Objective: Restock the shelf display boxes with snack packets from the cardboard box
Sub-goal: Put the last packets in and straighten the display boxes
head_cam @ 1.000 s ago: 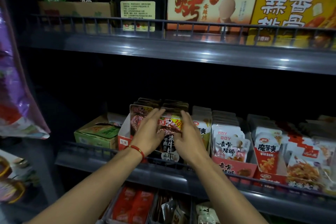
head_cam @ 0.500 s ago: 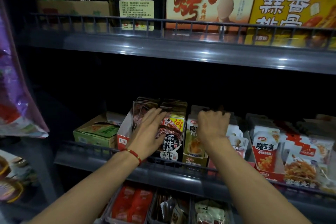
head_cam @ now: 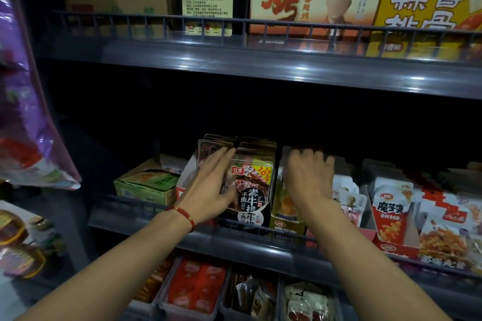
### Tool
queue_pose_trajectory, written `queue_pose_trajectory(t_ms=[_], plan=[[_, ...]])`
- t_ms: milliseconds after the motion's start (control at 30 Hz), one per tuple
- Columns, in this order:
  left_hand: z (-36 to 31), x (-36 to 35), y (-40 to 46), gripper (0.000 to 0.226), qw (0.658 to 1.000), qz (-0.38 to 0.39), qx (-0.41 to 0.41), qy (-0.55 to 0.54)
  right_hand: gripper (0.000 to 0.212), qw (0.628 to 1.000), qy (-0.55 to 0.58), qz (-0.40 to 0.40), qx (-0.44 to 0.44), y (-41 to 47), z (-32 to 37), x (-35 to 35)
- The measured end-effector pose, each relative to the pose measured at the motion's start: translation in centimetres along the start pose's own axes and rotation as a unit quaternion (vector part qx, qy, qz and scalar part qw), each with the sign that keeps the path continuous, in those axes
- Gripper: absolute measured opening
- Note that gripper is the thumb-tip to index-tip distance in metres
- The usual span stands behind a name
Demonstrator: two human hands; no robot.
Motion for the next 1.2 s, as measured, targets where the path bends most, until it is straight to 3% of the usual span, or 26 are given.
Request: queue_pose_trajectory(t_ms=[67,133,233,300,433,500,567,733,1200], plan=[[1.5,1.2,0.2,0.079,1.000,-0.014,0.024,0.002,0.041,0.986,0.141,-0.061,0.058,-0.6,1.9,1.4],[3.3,2.7,1.1,0.068,0.998,-0.039,0.046,0.017,0.054,0.959,0.245,-0.039,0.134,-1.4,4.6,1.7],[4.9,4.3,3.1,0.049,0.994,-0.041,0.075,0.060,0.072,0.960,0.186,0.015,0.208,-1.9,7.9,0.0],[5.3,4.0,4.3,0.061,0.987,0.019,0.095,0.128,0.079,0.966,0.144,0.014,0.215,-1.9,8.6,-1.0],[5.7,1.8,5.5,0.111,0.946,0.209,0.095,0.230,0.080,0.967,0.151,0.003,0.206,-1.6,8.7,-1.4],[6.0,1.1,5.8,0.120,0.929,0.245,0.097,0.259,0.080,0.967,0.151,0.003,0.203,-1.4,8.7,-1.6],[6.1,0.4,5.9,0.110,0.928,0.237,0.095,0.272,0.079,0.968,0.150,0.011,0.200,-1.2,8.8,-1.9],[6.6,1.1,6.9,0.052,0.959,0.107,0.111,0.236,0.079,0.967,0.159,0.009,0.199,-1.3,9.0,-2.0],[7.8,2.0,6.5,0.052,0.970,0.066,0.135,0.192,0.078,0.965,0.176,0.009,0.194,-1.3,9.0,-1.6]])
Point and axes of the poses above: each hand's wrist, its own y-axis towards the middle knuckle, its own x-axis out of the back of the hand, z = x × y, the point moved 8 cm from there along y, towards the middle knuckle, and after that the axes turned 12 degrees about -y, right-handed, at the moved point
